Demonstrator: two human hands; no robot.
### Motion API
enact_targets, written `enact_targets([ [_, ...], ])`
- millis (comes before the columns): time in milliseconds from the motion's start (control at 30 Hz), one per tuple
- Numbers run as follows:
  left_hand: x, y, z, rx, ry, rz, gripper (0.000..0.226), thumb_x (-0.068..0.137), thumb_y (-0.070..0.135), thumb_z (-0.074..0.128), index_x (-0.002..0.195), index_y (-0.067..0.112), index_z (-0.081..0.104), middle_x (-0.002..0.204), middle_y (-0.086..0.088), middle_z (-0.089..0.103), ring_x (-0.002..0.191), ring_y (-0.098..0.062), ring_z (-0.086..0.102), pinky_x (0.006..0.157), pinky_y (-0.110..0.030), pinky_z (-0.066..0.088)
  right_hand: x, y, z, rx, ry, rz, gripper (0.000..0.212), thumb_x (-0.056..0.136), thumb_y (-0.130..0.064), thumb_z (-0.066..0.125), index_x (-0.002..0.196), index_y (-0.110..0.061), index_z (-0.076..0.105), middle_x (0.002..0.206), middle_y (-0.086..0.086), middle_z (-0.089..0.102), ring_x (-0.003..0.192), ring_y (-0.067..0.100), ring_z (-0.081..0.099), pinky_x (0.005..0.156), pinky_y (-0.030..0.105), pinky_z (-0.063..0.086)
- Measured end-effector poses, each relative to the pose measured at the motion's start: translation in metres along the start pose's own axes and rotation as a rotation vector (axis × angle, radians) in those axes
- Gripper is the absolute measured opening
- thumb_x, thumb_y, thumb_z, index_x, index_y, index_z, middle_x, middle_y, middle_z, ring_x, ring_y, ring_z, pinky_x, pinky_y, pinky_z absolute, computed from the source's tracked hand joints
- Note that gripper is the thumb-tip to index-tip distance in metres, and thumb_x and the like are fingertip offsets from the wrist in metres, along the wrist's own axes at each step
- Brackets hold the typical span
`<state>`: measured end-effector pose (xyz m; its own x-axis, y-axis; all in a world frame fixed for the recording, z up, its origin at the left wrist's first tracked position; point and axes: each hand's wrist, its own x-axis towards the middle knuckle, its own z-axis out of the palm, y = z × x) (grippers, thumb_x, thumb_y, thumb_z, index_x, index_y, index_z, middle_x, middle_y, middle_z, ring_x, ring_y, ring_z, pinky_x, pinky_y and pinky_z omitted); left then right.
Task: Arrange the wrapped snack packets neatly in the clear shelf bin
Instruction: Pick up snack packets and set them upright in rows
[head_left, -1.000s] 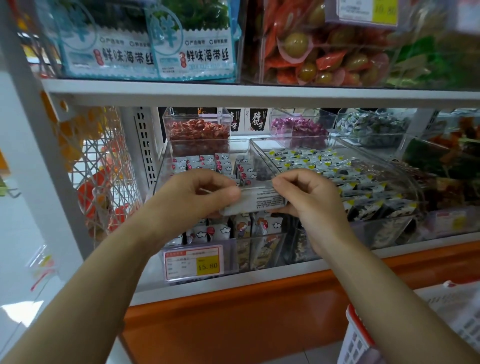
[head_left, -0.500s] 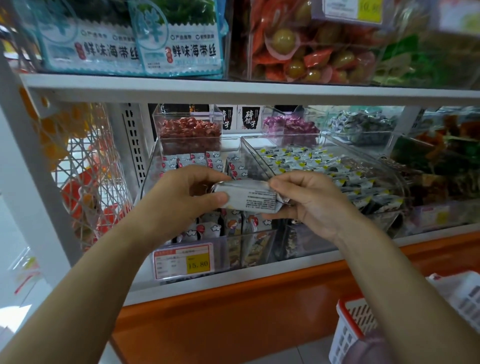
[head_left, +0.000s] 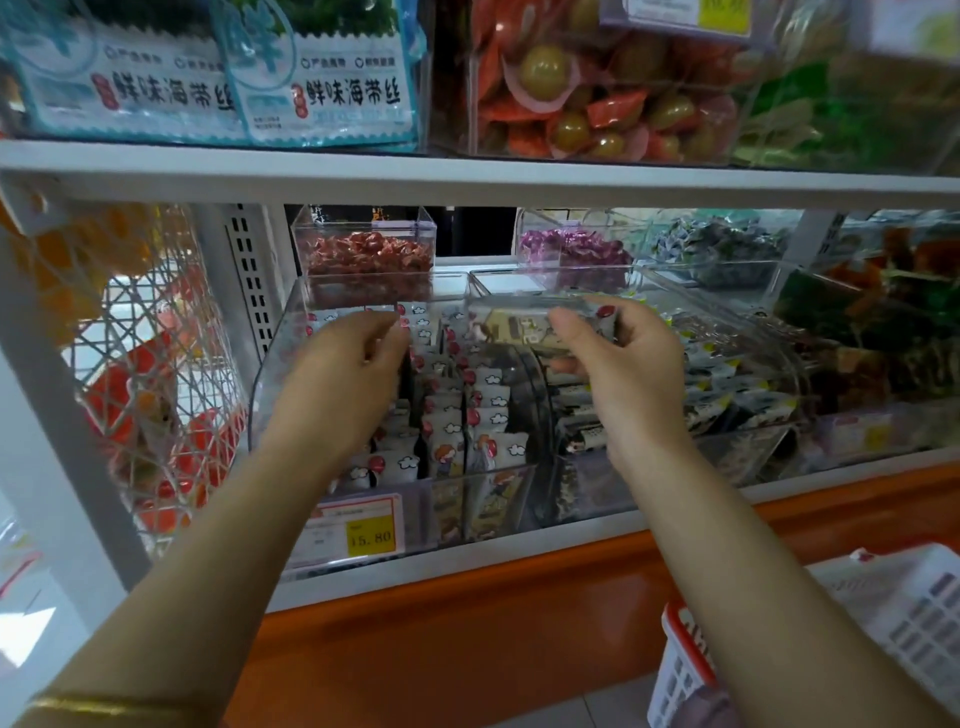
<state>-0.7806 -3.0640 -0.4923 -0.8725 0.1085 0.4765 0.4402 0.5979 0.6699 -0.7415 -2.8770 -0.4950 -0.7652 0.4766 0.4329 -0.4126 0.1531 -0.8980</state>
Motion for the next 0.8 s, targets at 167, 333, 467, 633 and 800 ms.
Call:
enact_targets([
  [167, 0.026, -0.013, 0.018, 0.315, -0.262, 0.055, 0.025, 0.098, 0.017, 0.035, 0.093, 0.0, 0.053, 0.09, -0.012, 0.054, 0.09, -0.031, 0.052, 0.087, -0.044, 0.043, 0.006, 0.007, 0.001, 0.059, 0.081, 0.115, 0.022, 0.083, -0.017, 0.07, 0.098, -0.011, 0.055, 0.085, -0.007, 0.056, 0.057, 0.001, 0.064, 0.058, 0.02, 0.057],
  [333, 0.056, -0.018, 0.046, 0.672, -0.563, 0.072, 0.036, 0.099, 0.033, 0.021, 0.107, 0.011, 0.048, 0.12, -0.007, 0.047, 0.127, -0.024, 0.035, 0.108, -0.061, 0.012, 0.009, 0.006, 0.0, 0.052, 0.076, 0.14, 0.018, 0.083, -0.024, 0.069, 0.093, -0.021, 0.055, 0.08, -0.013, 0.059, 0.053, 0.004, 0.064, 0.062, 0.022, 0.056],
  [467, 0.064, -0.026, 0.056, 0.848, -0.656, 0.058, 0.053, 0.098, 0.04, 0.015, 0.143, 0.015, 0.029, 0.155, -0.004, 0.019, 0.145, -0.021, 0.007, 0.109, -0.063, -0.002, 0.007, 0.007, 0.002, 0.06, 0.042, 0.135, 0.017, 0.084, -0.023, 0.069, 0.089, -0.026, 0.053, 0.083, -0.009, 0.062, 0.057, 0.004, 0.066, 0.066, 0.025, 0.058],
  [633, 0.051, -0.031, 0.05, 0.93, -0.701, 0.091, 0.052, 0.098, 0.043, 0.009, 0.145, 0.029, 0.025, 0.157, 0.001, 0.015, 0.145, -0.022, -0.006, 0.105, -0.067, -0.006, 0.007, 0.008, 0.007, 0.017, 0.022, 0.107, 0.024, 0.085, -0.022, 0.068, 0.103, -0.013, 0.055, 0.089, -0.004, 0.061, 0.061, 0.006, 0.065, 0.057, 0.013, 0.052],
  [800, 0.041, -0.03, 0.04, 0.919, -0.709, 0.083, 0.054, 0.098, 0.043, 0.009, 0.143, 0.023, 0.03, 0.156, 0.002, 0.018, 0.145, -0.018, -0.005, 0.107, -0.065, -0.008, 0.011, 0.008, 0.019, -0.158, 0.005, -0.087, 0.019, 0.083, -0.02, 0.069, 0.095, -0.012, 0.057, 0.094, 0.005, 0.063, 0.081, 0.008, 0.062, 0.076, 0.014, 0.05],
])
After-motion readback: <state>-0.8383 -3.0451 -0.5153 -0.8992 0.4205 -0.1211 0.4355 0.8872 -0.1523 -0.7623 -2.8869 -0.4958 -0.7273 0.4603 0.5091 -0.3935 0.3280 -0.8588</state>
